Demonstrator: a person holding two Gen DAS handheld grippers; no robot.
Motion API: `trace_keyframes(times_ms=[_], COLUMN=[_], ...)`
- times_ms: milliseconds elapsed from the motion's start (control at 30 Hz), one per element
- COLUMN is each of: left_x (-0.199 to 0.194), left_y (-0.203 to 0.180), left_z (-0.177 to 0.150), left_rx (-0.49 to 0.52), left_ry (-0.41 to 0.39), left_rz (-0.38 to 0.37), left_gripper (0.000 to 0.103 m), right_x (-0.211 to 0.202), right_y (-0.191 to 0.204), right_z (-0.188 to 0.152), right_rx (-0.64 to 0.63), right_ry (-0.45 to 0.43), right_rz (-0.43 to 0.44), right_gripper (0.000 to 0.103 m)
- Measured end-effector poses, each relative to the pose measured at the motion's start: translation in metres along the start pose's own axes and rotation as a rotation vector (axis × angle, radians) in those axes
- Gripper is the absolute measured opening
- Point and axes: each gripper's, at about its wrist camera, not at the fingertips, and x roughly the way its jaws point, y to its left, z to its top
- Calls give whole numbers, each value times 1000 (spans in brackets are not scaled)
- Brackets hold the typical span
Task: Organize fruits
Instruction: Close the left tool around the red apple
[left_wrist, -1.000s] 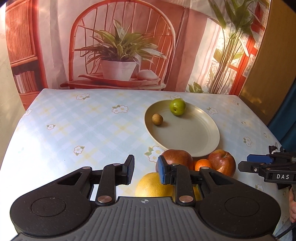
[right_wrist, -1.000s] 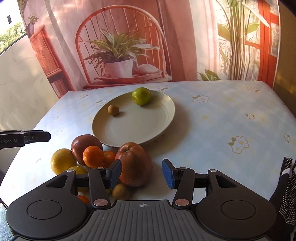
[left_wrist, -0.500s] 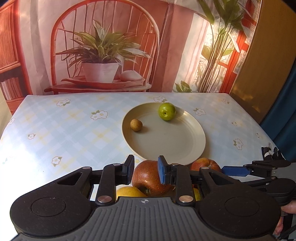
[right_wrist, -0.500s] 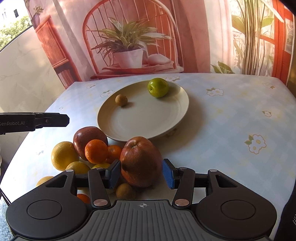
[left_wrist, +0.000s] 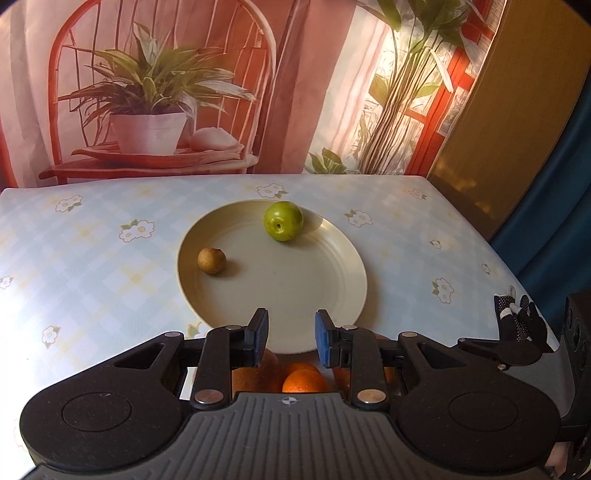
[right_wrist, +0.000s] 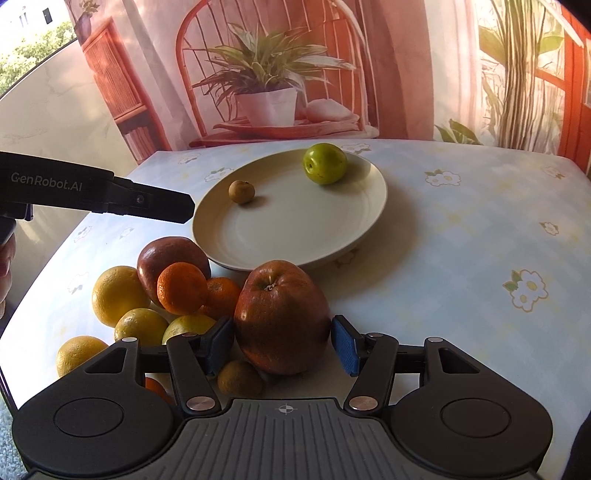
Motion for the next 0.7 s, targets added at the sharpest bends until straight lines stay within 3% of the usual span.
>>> trace_keyframes(times_ms=[300,633,700], left_x=[29,48,50], left_y=[-31,-39,-38], left_z=[1,-13,-15], left_rx=[60,66,62], left_ry=[66,135,132], left_rz=[-116,-180,-186], left_gripper=[29,29,33], right_x=[-6,-8,-9], right_y=[-12,-13,-13], right_z=[-7,-11,-11], right_rx=[34,43,48], right_ry=[-26,-39,-40], right_rz=[22,21,21], right_gripper=[54,54,54])
